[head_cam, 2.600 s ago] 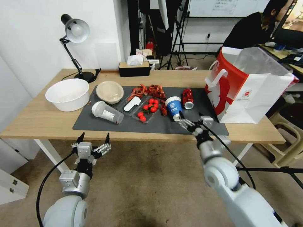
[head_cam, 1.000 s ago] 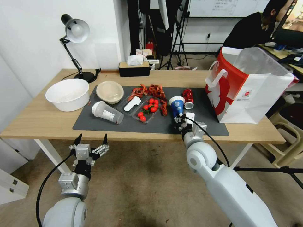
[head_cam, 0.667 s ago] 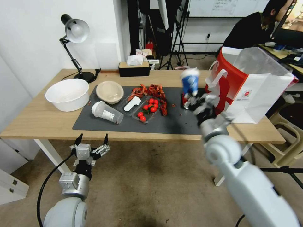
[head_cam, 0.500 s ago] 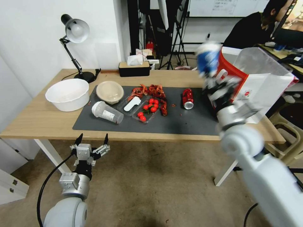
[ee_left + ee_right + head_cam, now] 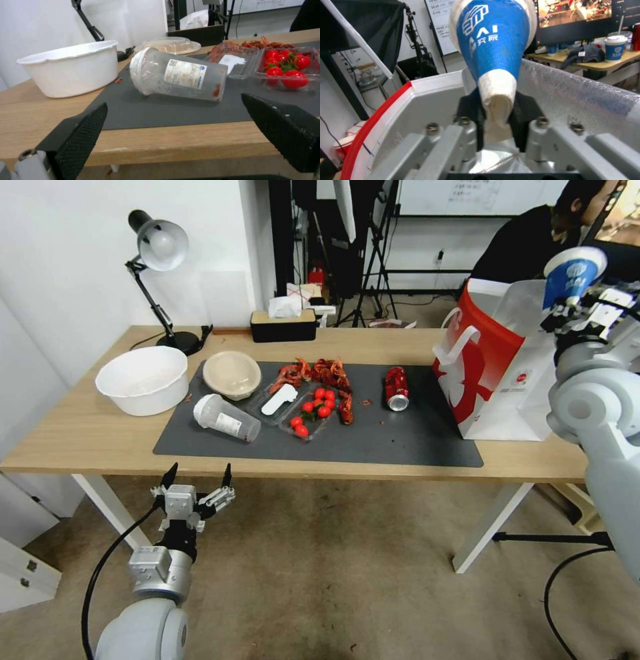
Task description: Pick up the trash from the table and place it into the takeout bag.
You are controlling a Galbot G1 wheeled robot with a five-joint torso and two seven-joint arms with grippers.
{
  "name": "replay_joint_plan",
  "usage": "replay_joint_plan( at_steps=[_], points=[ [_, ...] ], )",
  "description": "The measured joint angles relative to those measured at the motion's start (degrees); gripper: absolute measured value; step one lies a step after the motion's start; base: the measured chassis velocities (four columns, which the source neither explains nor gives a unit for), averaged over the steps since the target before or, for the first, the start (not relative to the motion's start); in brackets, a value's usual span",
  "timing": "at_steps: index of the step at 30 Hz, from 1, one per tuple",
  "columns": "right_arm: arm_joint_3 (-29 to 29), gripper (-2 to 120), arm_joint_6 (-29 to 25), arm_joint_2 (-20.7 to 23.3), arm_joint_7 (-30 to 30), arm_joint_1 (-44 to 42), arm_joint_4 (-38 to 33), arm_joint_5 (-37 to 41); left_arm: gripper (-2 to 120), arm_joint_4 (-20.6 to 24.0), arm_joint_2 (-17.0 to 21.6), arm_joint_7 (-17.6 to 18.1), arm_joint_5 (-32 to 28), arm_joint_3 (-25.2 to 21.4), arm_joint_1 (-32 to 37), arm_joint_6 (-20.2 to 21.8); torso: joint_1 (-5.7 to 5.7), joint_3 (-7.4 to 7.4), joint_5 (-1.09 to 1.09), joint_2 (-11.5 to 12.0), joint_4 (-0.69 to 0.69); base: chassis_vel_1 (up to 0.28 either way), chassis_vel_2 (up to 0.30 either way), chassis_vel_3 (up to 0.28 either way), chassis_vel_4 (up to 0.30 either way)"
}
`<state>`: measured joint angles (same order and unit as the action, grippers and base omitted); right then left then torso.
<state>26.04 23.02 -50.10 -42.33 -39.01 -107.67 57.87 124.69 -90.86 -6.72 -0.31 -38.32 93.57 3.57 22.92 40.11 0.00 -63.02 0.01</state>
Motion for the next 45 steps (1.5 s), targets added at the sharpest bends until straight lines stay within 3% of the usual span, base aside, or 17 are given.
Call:
replay_joint_plan(
  at_steps=[16, 18, 22, 30, 36, 38, 45],
  points=[
    [0.3, 74, 0.3, 0.5, 0.2, 0.5, 0.3, 0.0, 100, -0.2, -0.1, 0.0, 0.7, 0.2, -0.1, -0.2, 0.00, 0.00, 0.00, 0.0, -0.01, 0.000, 0.000, 0.000, 0.000],
    [0.8, 86, -4.5, 0.6, 4.4, 0.6, -0.5, 0.5, 100, -0.2, -0.1, 0.0, 0.7, 0.2, -0.1, -0.2, 0.00, 0.00, 0.00, 0.0, -0.01, 0.000, 0.000, 0.000, 0.000],
    [1.3, 97, -11.0, 0.8, 10.4, 0.0, -2.1, 1.1, 100, -0.2, 0.0, 0.0, 0.7, 0.2, 0.0, -0.2, 0.00, 0.00, -0.02, 0.0, 0.00, 0.000, 0.000, 0.000, 0.000],
    [1.8, 100, -19.2, 1.4, 21.1, -6.8, -9.0, 0.4, 100, -0.2, 0.1, 0.0, 0.5, 0.0, -0.1, -0.3, 0.00, -0.01, -0.01, 0.0, -0.01, 0.000, 0.000, 0.000, 0.000],
    [1.8, 100, -20.7, 1.4, 24.2, -10.8, -12.1, -1.5, 100, -0.2, 0.1, 0.0, 0.5, 0.0, -0.1, -0.3, 0.00, -0.01, -0.02, 0.0, 0.00, 0.000, 0.000, 0.000, 0.000],
    [0.6, 100, -22.3, 0.9, 27.1, -17.0, -15.3, -6.5, 100, -0.3, 0.1, 0.0, 0.4, -0.1, -0.1, -0.4, 0.00, -0.01, 0.02, 0.0, -0.02, 0.000, 0.000, 0.000, 0.000],
    [-1.9, 100, -24.9, -1.0, 28.4, -28.9, -18.5, -20.0, 100, -0.4, 0.3, 0.0, 0.3, -0.2, -0.1, -0.7, 0.00, -0.01, 0.00, 0.0, -0.01, 0.000, 0.000, 0.000, 0.000]
  ],
)
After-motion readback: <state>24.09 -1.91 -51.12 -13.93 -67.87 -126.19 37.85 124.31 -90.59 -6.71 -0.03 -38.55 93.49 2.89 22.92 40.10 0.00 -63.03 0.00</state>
